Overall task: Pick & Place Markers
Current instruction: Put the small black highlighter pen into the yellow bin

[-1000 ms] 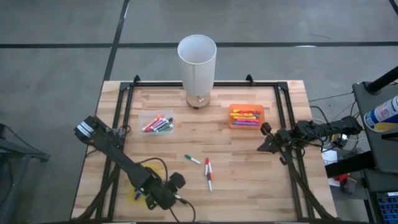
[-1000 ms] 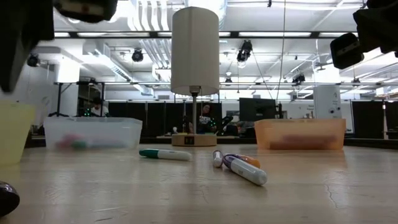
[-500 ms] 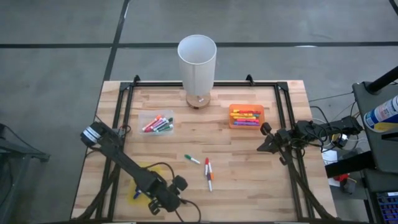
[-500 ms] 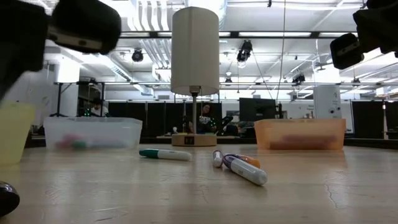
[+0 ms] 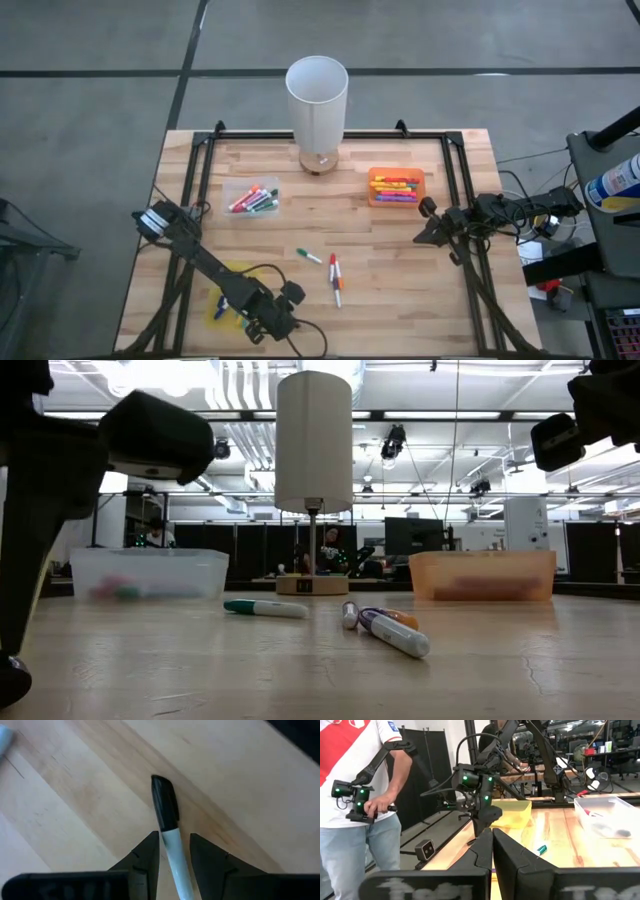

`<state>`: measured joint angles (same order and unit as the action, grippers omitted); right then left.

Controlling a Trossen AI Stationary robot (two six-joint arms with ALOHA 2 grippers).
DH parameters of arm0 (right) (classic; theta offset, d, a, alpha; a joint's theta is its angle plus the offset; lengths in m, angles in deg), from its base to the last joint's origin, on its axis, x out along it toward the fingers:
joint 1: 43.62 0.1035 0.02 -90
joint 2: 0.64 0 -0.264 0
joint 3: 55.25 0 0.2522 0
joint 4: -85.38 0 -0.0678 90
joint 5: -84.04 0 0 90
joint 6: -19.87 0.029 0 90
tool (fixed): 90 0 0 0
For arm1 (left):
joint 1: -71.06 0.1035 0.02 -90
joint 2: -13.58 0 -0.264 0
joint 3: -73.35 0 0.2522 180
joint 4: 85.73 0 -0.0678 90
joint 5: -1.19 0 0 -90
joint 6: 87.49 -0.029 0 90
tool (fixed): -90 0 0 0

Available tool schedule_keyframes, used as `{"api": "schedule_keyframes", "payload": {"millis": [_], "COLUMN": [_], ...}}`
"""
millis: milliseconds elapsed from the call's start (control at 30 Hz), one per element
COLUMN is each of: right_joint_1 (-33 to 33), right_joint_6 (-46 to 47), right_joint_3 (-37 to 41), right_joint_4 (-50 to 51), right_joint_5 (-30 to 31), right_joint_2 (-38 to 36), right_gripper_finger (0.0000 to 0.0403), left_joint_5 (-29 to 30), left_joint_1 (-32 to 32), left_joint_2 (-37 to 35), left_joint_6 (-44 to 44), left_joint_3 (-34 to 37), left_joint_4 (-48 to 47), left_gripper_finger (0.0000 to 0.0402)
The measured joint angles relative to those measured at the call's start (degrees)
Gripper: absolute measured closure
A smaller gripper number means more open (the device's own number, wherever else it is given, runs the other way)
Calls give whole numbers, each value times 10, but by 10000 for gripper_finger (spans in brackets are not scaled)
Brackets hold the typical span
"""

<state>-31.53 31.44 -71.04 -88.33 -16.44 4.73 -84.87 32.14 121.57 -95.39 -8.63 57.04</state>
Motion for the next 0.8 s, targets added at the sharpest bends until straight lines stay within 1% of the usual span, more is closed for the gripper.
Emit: {"api": "schedule_keyframes", "payload": {"millis": [367,433,600,633,800], "right_joint_1": [0,0,0,0,0], "right_joint_6": [0,0,0,0,0], "right_joint_3": [0,0,0,0,0], "right_joint_4": [0,0,0,0,0], "right_joint_5": [0,0,0,0,0], "right_joint_2": [0,0,0,0,0], "right_gripper_finger": [394,394,394,394,394], "left_joint_5": [-5,-9,-13,-10,-4], "left_joint_1": [13,14,16,17,22], "left_joint_2": [13,14,15,16,16], "left_joint_6": [-16,-17,-28,-30,-28], "left_joint_3": [-2,-4,-10,-11,-24], "left_joint_4": [0,-1,-2,1,-9], "left_gripper_finger": [302,315,374,380,380]}}
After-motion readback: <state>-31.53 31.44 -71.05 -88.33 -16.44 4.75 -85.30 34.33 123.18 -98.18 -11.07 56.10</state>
